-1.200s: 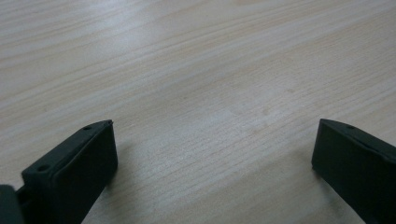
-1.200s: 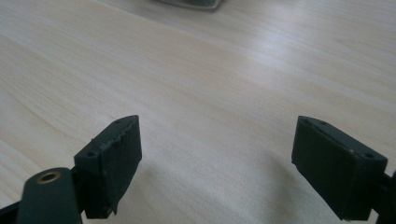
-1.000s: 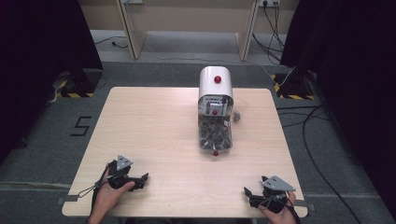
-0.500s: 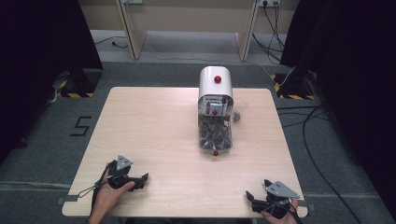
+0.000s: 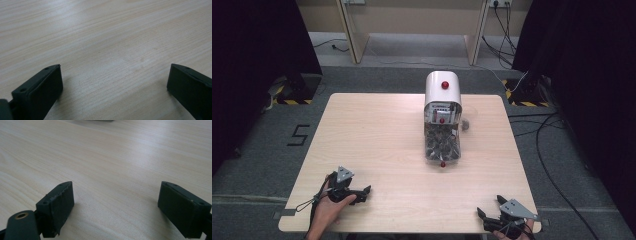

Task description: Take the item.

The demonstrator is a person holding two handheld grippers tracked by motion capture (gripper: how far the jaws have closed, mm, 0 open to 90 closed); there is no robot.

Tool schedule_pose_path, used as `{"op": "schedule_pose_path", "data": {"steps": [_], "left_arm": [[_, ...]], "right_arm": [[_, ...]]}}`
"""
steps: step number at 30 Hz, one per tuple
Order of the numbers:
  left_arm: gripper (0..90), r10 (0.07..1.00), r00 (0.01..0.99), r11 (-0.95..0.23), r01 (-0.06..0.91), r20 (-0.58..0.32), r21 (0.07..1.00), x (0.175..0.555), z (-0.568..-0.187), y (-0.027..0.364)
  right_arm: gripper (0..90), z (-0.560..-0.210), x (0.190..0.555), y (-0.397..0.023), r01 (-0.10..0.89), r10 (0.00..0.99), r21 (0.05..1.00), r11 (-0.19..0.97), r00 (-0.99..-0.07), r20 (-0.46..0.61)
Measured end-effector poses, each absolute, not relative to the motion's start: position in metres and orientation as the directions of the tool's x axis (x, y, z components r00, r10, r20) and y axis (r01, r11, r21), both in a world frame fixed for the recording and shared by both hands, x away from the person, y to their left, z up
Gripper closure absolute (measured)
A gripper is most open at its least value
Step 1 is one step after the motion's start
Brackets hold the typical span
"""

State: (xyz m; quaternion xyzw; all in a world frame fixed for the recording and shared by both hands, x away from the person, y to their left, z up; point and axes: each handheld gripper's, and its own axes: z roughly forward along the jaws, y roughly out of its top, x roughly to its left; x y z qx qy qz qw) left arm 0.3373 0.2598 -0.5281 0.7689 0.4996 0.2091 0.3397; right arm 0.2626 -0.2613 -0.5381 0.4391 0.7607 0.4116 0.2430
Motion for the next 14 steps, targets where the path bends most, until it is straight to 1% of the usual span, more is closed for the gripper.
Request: {"op": "schedule_pose_path", "data": {"steps": [14], "left_arm": [[0.0,0.910,0.413,-0.270,0.626,-0.018,0.731,0.3373,-0.5281,0.2598]], "right_arm": [[14.0,-0.5385,0.2625,-0.2610,0.465,0.868,0.842,0.274,-0.496,-0.009]]}}
